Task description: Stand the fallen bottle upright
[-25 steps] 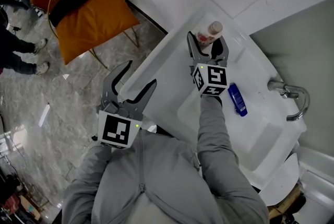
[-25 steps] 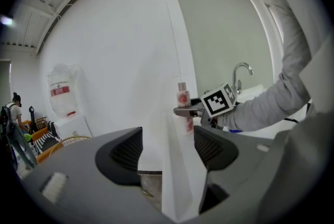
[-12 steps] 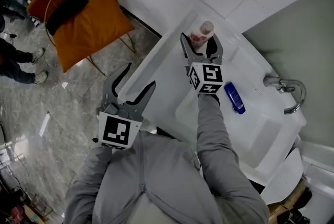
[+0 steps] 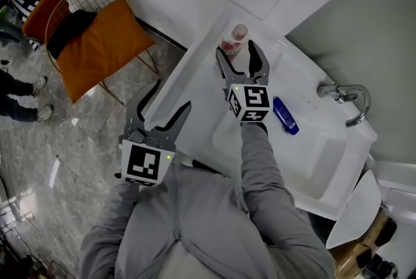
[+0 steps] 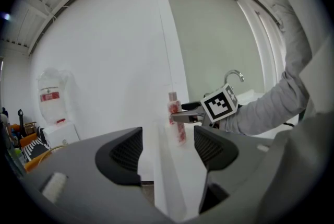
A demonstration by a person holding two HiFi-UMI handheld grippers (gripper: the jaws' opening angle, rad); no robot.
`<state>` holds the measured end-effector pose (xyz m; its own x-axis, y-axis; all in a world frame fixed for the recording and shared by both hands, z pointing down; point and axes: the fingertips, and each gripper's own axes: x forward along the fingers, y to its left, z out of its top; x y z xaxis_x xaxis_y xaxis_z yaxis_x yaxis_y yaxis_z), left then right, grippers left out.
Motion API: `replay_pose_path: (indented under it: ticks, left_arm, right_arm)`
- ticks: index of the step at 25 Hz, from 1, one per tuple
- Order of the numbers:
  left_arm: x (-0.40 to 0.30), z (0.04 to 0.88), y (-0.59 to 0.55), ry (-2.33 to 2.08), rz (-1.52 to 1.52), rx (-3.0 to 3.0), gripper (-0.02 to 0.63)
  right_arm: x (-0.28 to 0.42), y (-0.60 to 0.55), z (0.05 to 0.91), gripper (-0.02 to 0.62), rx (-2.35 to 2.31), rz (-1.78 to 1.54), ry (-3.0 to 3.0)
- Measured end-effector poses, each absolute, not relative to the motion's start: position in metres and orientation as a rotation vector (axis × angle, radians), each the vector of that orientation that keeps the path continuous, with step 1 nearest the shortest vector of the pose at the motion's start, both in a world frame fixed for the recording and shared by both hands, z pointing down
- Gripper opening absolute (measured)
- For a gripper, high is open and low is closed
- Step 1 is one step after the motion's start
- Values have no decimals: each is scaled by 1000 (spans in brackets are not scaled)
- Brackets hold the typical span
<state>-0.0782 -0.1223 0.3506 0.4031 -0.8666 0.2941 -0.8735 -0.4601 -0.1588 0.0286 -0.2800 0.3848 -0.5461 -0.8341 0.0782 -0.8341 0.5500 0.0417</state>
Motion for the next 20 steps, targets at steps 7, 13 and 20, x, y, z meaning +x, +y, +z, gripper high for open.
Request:
replay_pose_path:
  ticks: [7, 13, 20]
  left_arm:
    - [-55, 350, -126, -1512, 513, 2717, 337]
    - [-30, 349, -137, -1386, 488, 2855, 337]
    - [16, 352, -140, -1199, 468, 2957, 337]
  right_arm:
    - [58, -254, 389, 348, 1539, 20, -2619]
    - [100, -228, 391, 348, 1664, 34, -2518]
    - [158, -194, 402, 348, 1797, 59, -2371]
